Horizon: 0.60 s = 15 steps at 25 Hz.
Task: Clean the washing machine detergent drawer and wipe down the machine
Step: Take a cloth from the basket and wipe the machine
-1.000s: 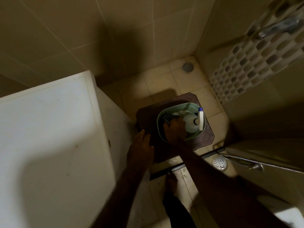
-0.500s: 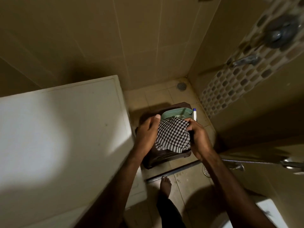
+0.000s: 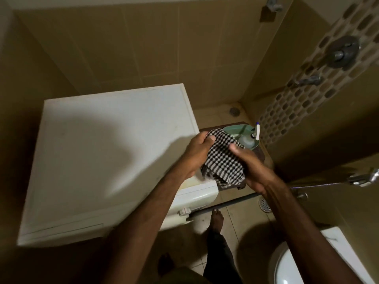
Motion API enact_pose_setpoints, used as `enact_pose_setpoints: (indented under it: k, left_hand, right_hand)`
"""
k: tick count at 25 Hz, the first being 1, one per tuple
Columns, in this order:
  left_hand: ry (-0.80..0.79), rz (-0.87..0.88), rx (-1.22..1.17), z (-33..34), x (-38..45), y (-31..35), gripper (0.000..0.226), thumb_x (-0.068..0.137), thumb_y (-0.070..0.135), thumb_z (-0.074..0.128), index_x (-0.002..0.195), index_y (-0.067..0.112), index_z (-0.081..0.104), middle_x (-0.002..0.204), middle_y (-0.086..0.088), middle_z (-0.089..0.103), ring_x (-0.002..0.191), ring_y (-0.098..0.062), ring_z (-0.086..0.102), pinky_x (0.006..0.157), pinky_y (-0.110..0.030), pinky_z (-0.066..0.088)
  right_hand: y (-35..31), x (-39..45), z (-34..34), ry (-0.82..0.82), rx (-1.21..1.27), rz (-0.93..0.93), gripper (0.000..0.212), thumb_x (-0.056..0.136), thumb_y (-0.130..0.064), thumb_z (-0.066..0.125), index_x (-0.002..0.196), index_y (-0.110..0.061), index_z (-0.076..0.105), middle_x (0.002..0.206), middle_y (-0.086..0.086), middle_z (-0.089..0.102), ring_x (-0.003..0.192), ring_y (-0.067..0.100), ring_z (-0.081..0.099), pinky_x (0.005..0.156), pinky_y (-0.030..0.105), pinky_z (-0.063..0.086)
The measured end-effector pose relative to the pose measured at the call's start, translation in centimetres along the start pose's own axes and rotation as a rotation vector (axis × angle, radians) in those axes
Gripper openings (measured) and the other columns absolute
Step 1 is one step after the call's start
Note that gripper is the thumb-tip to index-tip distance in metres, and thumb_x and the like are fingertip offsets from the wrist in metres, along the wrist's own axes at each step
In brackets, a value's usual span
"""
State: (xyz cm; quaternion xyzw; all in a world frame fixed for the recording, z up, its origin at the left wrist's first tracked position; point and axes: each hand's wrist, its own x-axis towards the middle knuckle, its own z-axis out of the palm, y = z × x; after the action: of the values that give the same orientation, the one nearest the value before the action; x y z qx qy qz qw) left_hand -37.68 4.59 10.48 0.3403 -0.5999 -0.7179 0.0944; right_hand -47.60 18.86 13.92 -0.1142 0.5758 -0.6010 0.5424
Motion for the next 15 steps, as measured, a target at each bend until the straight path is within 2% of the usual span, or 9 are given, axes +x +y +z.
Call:
enact_pose_setpoints:
  k: [3, 6, 8, 9, 11, 12, 14, 15]
  left_hand:
    - [0.099, 0.193, 0.200, -0.5, -2.1, -0.2, 0.023, 0.111, 0.031, 0.043, 0.108, 0.021, 0.063, 0.105, 0.001, 0.071, 0.098, -0.014, 0.066, 0.087, -0.033, 0.053]
    - [0.036, 0.237, 0.318, -3.1, -3.3, -0.7, 0.027, 0.109, 0.039, 0.048, 0.101, 0.024, 0.069, 0.099, 0.006, 0.074, 0.093, -0.010, 0.068, 0.083, -0.030, 0.054]
    - [0.022, 0.236, 0.507, -6.7, -3.2, -2.1, 0.030, 0.108, 0.042, 0.049, 0.112, 0.024, 0.073, 0.110, 0.007, 0.075, 0.101, -0.011, 0.067, 0.090, -0.029, 0.051]
    - [0.067, 0.250, 0.639, -9.2, -3.2, -3.1, 0.032, 0.107, 0.044, 0.049, 0.117, 0.025, 0.072, 0.115, 0.009, 0.073, 0.105, -0.012, 0.066, 0.093, -0.028, 0.049]
    - [0.245, 0.343, 0.972, -14.9, -3.3, -5.9, 0.040, 0.103, 0.050, 0.044, 0.118, 0.028, 0.073, 0.119, 0.006, 0.073, 0.111, -0.020, 0.065, 0.097, -0.036, 0.050]
    - [0.311, 0.396, 1.127, -17.6, -3.3, -7.5, 0.044, 0.101, 0.051, 0.042, 0.120, 0.027, 0.074, 0.122, 0.003, 0.073, 0.114, -0.026, 0.064, 0.096, -0.041, 0.051]
    - [0.331, 0.394, 1.370, -21.7, -3.2, -10.7, 0.050, 0.102, 0.048, 0.038, 0.133, 0.024, 0.069, 0.140, -0.003, 0.066, 0.127, -0.033, 0.059, 0.098, -0.047, 0.049]
    - [0.297, 0.359, 1.470, -22.9, -3.2, -12.1, 0.052, 0.104, 0.047, 0.035, 0.141, 0.024, 0.063, 0.150, -0.005, 0.058, 0.135, -0.035, 0.053, 0.100, -0.049, 0.046]
  right_hand:
    - [2.0, -1.1, 2.7, 0.099, -0.070, -0.023, 0.040, 0.097, -0.019, 0.069, 0.135, -0.010, 0.061, 0.125, 0.013, 0.075, 0.117, 0.029, 0.072, 0.101, 0.047, 0.056]
    - [4.4, -1.8, 3.6, 0.182, -0.062, -0.054, 0.033, 0.099, -0.014, 0.067, 0.131, -0.007, 0.065, 0.124, 0.013, 0.075, 0.116, 0.028, 0.073, 0.101, 0.047, 0.056]
    - [6.2, -1.8, 3.0, 0.308, -0.136, -0.137, 0.031, 0.098, -0.011, 0.067, 0.129, -0.012, 0.069, 0.122, 0.006, 0.077, 0.114, 0.024, 0.073, 0.099, 0.045, 0.057]
    - [7.2, -1.6, 2.5, 0.377, -0.211, -0.202, 0.033, 0.099, -0.010, 0.067, 0.130, -0.018, 0.070, 0.120, 0.000, 0.078, 0.114, 0.020, 0.073, 0.100, 0.044, 0.057]
    - [9.4, -0.8, 1.4, 0.486, -0.355, -0.314, 0.038, 0.100, -0.009, 0.066, 0.133, -0.029, 0.068, 0.121, -0.012, 0.075, 0.118, 0.010, 0.069, 0.104, 0.043, 0.055]
    - [10.7, -0.2, 0.7, 0.526, -0.438, -0.353, 0.041, 0.100, -0.010, 0.066, 0.137, -0.029, 0.065, 0.128, -0.013, 0.071, 0.123, 0.008, 0.065, 0.108, 0.046, 0.053]
    - [13.6, 1.3, -0.3, 0.517, -0.729, -0.449, 0.048, 0.100, -0.017, 0.064, 0.147, -0.021, 0.058, 0.148, -0.003, 0.061, 0.139, 0.015, 0.055, 0.114, 0.054, 0.047]
    - [15.2, 2.1, -0.2, 0.446, -0.899, -0.492, 0.052, 0.099, -0.025, 0.062, 0.150, -0.019, 0.055, 0.156, 0.002, 0.053, 0.146, 0.019, 0.047, 0.116, 0.058, 0.043]
